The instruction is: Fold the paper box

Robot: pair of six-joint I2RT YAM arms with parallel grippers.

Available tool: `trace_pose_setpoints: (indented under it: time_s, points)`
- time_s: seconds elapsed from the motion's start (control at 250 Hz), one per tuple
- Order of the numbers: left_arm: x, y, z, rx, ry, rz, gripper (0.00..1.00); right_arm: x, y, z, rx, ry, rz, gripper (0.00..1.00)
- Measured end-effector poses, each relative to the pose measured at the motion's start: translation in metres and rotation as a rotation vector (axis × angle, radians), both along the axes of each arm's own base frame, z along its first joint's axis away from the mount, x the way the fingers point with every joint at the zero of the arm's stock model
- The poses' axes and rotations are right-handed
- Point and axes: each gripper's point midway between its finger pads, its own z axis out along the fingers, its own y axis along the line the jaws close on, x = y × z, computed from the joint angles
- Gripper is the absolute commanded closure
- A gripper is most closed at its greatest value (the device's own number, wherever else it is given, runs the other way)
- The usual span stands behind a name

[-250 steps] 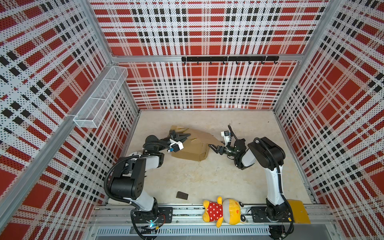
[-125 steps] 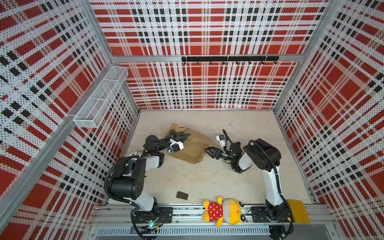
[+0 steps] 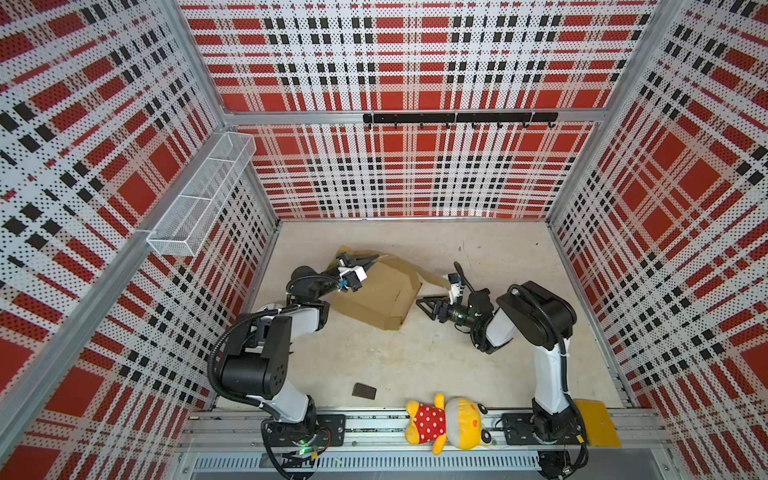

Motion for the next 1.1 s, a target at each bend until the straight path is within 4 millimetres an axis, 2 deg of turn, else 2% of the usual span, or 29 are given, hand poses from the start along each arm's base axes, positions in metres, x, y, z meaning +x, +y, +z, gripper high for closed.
trace_pose_setpoints:
  time_s: [0.08,0.144,0.212,0.332,0.456,0.54,0.632,0.752,0.82,0.92,1.036,1.096]
  points:
    - [0.019,0.002,0.010,-0.032,0.059,0.045,1.00,0.004,-0.030,0.013,0.006,-0.009,-0.087,0.11]
    - [0.040,0.005,0.018,-0.050,0.109,0.074,1.00,0.007,-0.054,0.022,0.017,-0.010,-0.170,0.11]
    - [0.066,0.008,0.022,-0.065,0.166,0.107,1.00,0.005,-0.067,0.026,0.030,0.006,-0.220,0.14]
    - [0.106,0.014,0.011,-0.096,0.306,0.174,1.00,-0.004,-0.074,0.021,0.058,0.079,-0.258,0.17]
    - [0.137,0.017,-0.007,-0.114,0.445,0.208,1.00,-0.012,-0.077,0.013,0.089,0.163,-0.295,0.20]
    - [0.165,0.021,-0.016,-0.143,0.558,0.224,1.00,-0.013,-0.074,0.013,0.112,0.192,-0.307,0.20]
    - [0.187,0.027,-0.013,-0.206,0.673,0.243,1.00,-0.014,-0.065,0.017,0.133,0.213,-0.310,0.20]
    - [0.193,0.040,-0.006,-0.312,0.786,0.317,1.00,-0.014,-0.053,0.028,0.149,0.210,-0.314,0.20]
    - [0.189,0.049,0.001,-0.392,0.861,0.378,1.00,-0.013,-0.050,0.038,0.159,0.201,-0.325,0.20]
    - [0.172,0.053,0.019,-0.518,0.961,0.430,1.00,-0.012,-0.047,0.052,0.169,0.186,-0.352,0.20]
    - [0.145,0.049,0.048,-0.674,1.056,0.403,1.00,-0.014,-0.047,0.064,0.167,0.176,-0.395,0.18]
    - [0.137,0.047,0.055,-0.744,1.104,0.385,1.00,-0.016,-0.045,0.065,0.159,0.181,-0.414,0.18]
